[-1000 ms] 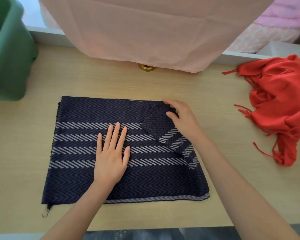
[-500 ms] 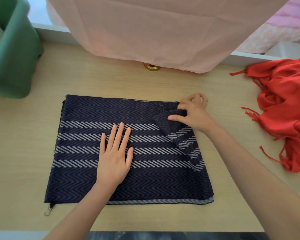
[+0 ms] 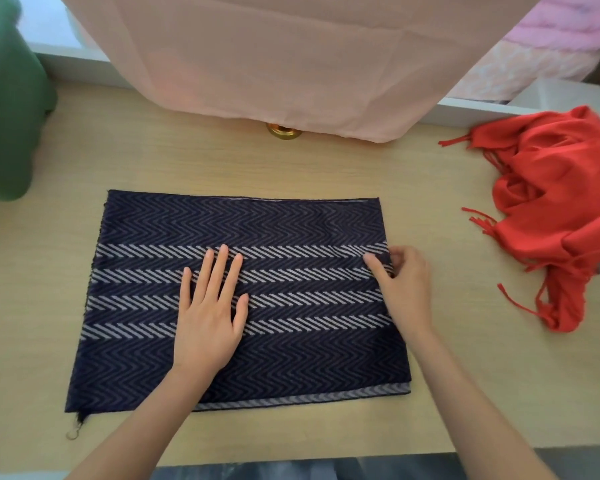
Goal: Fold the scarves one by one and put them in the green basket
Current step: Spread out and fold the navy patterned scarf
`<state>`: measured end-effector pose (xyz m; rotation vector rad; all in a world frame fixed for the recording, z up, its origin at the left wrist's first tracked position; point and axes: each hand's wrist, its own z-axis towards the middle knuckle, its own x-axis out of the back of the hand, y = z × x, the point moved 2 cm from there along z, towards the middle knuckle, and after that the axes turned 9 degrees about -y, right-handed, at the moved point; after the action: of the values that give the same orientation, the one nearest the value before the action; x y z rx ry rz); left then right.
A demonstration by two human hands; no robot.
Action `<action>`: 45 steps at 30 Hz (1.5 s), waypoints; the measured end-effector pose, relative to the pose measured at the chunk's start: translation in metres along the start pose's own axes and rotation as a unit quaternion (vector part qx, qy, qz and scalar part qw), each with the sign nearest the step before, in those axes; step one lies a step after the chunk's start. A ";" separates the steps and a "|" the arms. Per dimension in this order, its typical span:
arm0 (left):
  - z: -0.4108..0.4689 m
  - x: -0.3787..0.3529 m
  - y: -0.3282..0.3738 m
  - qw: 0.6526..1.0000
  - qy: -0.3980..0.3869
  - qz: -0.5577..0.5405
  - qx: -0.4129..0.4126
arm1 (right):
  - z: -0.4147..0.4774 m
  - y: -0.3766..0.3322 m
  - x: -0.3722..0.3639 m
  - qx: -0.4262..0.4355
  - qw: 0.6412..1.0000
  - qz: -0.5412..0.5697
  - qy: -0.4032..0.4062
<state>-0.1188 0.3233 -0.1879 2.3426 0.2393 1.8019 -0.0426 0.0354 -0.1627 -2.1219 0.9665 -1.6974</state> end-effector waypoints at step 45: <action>0.003 0.003 0.005 0.999 0.034 0.008 -0.003 | -0.070 -0.001 -0.003 0.142 0.985 -0.090 0.047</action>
<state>-0.1151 0.3185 -0.1849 2.2887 0.2247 1.8886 -0.1082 0.0520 -0.1439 -2.0048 0.5274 -1.9062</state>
